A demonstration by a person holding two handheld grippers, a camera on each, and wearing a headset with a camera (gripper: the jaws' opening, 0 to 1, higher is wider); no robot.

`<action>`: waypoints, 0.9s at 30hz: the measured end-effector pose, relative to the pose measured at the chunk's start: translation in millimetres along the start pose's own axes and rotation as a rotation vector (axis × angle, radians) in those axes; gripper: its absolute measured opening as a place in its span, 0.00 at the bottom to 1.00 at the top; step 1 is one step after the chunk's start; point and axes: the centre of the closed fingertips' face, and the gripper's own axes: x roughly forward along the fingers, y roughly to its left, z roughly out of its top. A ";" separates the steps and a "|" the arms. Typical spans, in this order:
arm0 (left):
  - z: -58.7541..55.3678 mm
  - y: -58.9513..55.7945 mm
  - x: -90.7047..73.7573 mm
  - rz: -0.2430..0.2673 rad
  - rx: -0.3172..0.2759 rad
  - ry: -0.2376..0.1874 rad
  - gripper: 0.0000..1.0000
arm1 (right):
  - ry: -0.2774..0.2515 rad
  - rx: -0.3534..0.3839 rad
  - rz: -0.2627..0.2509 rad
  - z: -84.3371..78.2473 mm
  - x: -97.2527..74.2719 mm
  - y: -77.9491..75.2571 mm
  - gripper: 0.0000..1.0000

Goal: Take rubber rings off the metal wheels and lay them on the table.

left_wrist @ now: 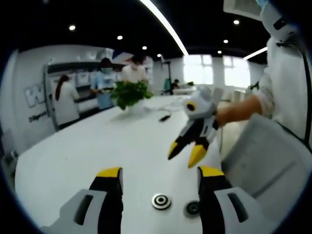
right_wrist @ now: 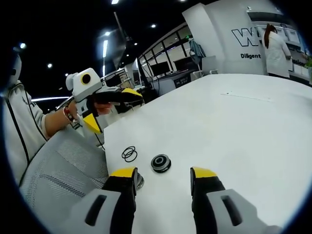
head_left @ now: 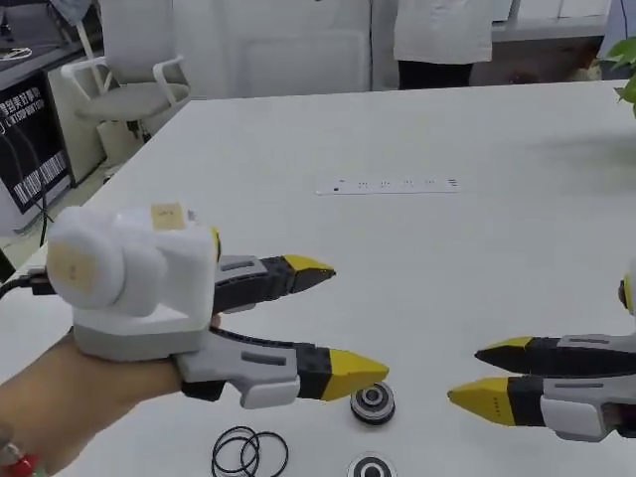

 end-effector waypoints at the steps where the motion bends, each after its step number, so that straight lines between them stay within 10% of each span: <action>1: -2.1 -0.1 1.6 -0.002 0.001 0.003 0.61 | 0.004 0.003 0.005 -2.1 3.7 0.3 0.40; 21: -77.9 -1.1 39.9 -0.071 -0.005 0.179 0.35 | 0.098 -0.061 0.070 -21.2 50.6 6.6 0.34; 27: -86.2 1.9 41.0 -0.059 -0.038 0.161 0.25 | 0.126 -0.089 0.079 -27.6 60.8 4.7 0.32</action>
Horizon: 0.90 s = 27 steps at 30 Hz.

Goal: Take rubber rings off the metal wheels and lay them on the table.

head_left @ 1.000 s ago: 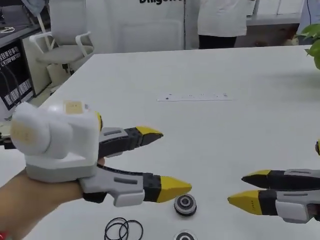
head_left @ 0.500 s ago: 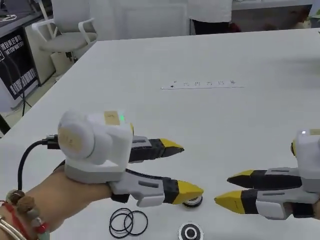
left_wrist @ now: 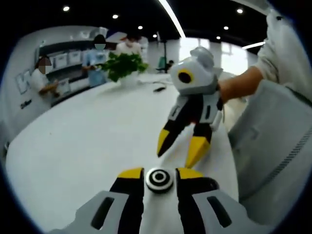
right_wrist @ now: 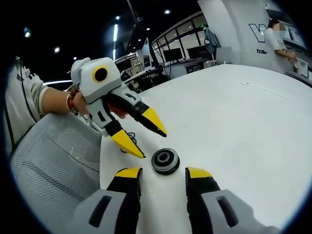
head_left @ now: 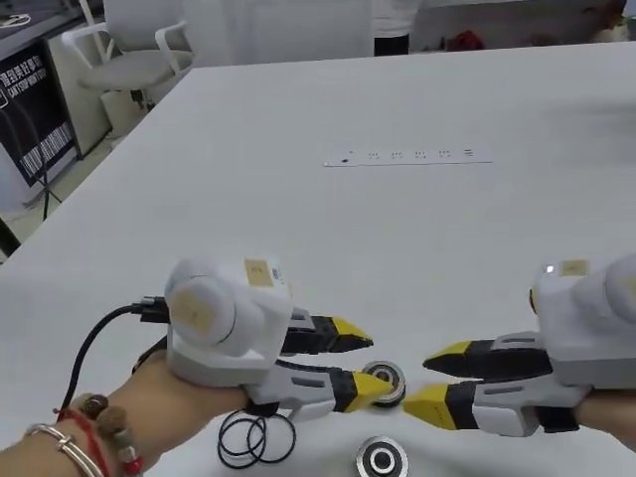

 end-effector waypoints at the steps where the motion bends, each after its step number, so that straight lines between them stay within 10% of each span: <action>1: -1.0 0.6 0.9 0.002 0.000 -0.002 0.22 | 0.002 -0.001 0.002 -0.3 1.3 0.0 0.31; 27: -19.2 -0.6 13.0 0.024 0.049 0.058 0.14 | 0.059 -0.161 -0.024 -11.6 19.0 -7.8 0.14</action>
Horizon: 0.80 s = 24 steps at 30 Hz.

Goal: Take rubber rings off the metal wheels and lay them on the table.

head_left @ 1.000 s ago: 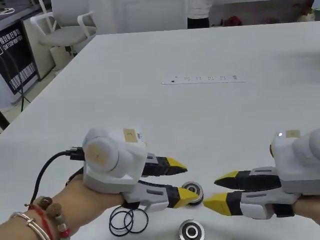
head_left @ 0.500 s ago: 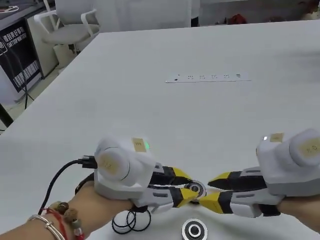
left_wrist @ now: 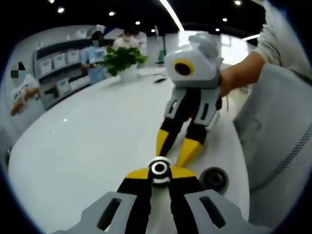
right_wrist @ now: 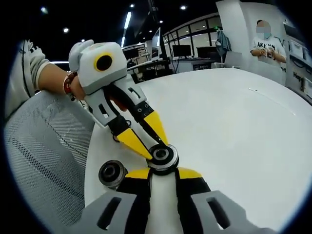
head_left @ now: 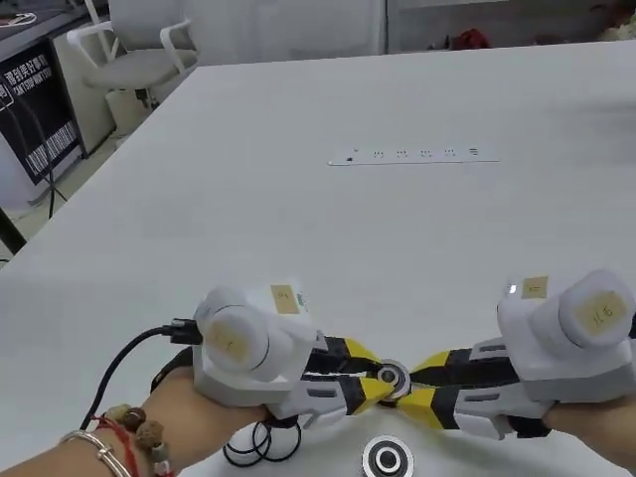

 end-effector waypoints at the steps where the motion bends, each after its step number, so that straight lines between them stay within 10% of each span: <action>1: 0.0 -0.1 0.0 -0.001 -0.001 0.000 0.14 | 0.013 -0.021 -0.003 -2.2 -1.0 -1.1 0.12; 8: 0.7 -2.2 0.7 -0.008 -0.005 -0.006 0.14 | 0.009 -0.011 -0.027 -2.1 -1.2 -2.4 0.00; 24: 0.8 -3.1 1.2 -0.014 0.006 -0.010 0.14 | -0.093 0.346 -0.017 3.7 -10.0 -6.5 0.00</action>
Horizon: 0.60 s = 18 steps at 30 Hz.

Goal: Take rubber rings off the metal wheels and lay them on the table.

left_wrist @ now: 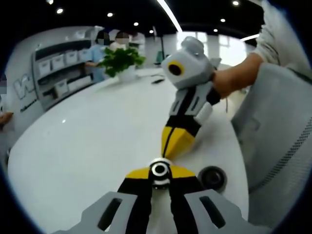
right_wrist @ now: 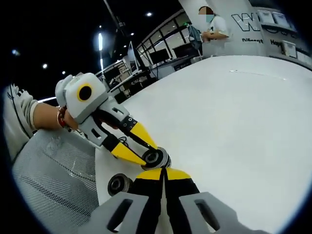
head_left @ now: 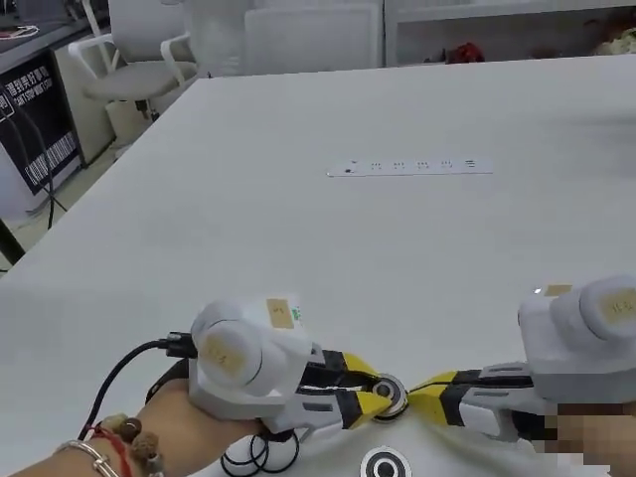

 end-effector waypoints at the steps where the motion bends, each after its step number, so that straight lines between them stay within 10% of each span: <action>1: -0.2 0.1 -0.1 0.000 0.003 0.002 0.13 | -0.011 0.021 0.006 2.1 -0.5 0.3 0.00; 18: -0.8 0.5 -1.0 0.002 -0.003 -0.003 0.13 | -0.027 0.045 0.020 7.4 -1.5 8.3 0.00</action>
